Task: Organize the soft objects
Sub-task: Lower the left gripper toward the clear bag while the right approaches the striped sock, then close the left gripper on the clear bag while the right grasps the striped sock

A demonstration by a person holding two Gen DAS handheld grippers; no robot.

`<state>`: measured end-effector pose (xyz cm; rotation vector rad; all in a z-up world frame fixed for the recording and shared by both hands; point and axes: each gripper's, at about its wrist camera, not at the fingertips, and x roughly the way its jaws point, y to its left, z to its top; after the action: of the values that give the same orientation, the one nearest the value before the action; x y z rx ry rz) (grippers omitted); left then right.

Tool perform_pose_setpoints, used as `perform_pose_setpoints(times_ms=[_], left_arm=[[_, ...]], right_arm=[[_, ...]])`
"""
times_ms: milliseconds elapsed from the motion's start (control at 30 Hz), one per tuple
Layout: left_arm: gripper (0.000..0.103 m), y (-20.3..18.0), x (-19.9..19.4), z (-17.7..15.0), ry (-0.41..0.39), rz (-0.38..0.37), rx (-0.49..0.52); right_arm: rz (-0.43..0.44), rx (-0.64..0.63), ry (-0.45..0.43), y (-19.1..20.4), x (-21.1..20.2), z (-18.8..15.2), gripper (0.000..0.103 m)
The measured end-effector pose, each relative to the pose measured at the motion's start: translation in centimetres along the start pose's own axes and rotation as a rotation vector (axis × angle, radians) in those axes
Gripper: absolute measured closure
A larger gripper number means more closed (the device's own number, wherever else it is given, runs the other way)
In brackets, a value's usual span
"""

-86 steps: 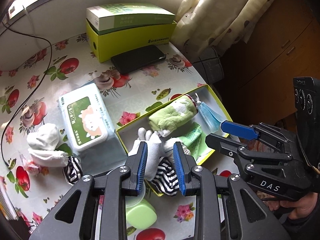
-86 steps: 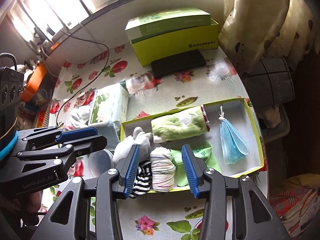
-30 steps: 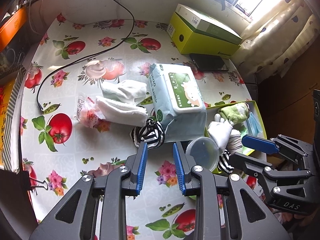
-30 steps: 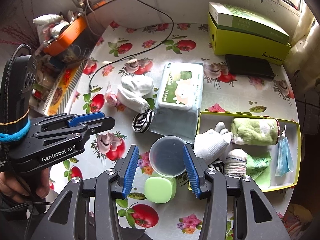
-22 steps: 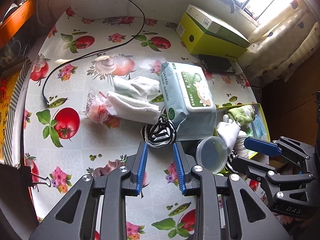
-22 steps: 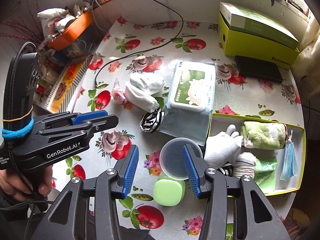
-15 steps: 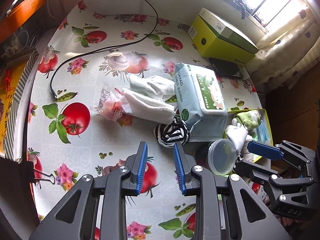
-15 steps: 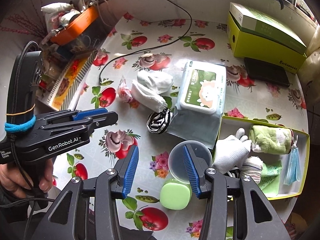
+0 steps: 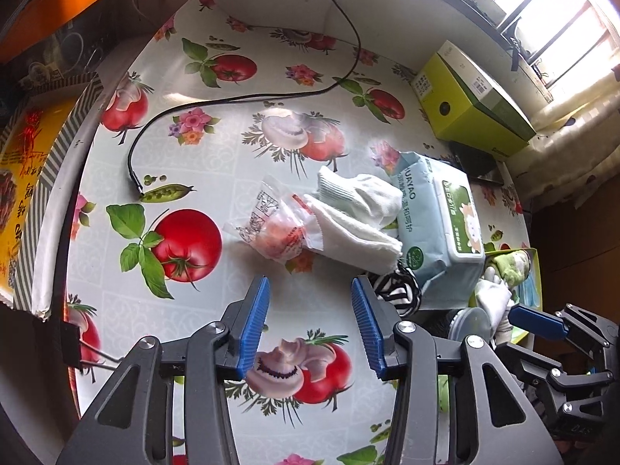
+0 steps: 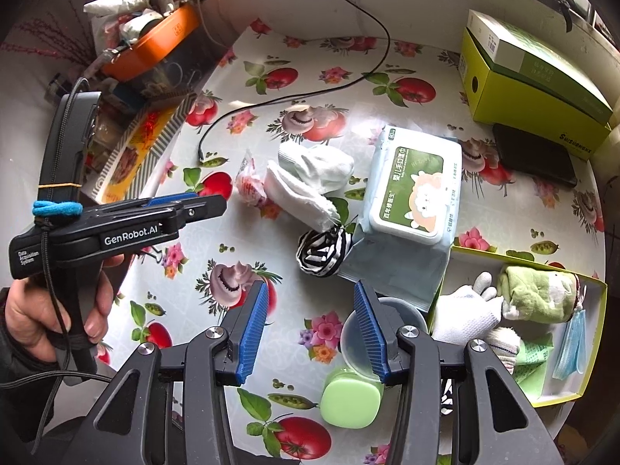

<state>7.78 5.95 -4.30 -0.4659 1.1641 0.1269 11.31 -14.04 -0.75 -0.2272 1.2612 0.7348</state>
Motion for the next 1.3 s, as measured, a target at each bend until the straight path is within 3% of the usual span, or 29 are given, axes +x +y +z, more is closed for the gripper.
perform_pose_setpoints(times_ms=[567,700,933,967,1300], left_arm=[[0.057,1.1,5.6,2.8,0.027,0.043,0.049],[0.058,1.9,6.7,2.9,0.051,0.022,0.025],[0.081,3.1,6.4,2.7,0.005,0.003,-0.015],[0.088,3.3,6.3,2.6,0.000,-0.008,-0.024],[0.091,4.5,3.5,0.3,-0.022,-0.006,-0.091]], right_arm=[[0.003,-0.004,0.052,0.3,2.1,0.9,0.057],[0.005,-0.014,0.068,0.5,2.6,1.2,0.057],[0.012,-0.037,0.088,1.0,3.4,2.0,0.057],[0.018,-0.037,0.091,1.1,3.5,2.1,0.057],[0.053,-0.038,0.110,1.8,5.0,2.7,0.057]])
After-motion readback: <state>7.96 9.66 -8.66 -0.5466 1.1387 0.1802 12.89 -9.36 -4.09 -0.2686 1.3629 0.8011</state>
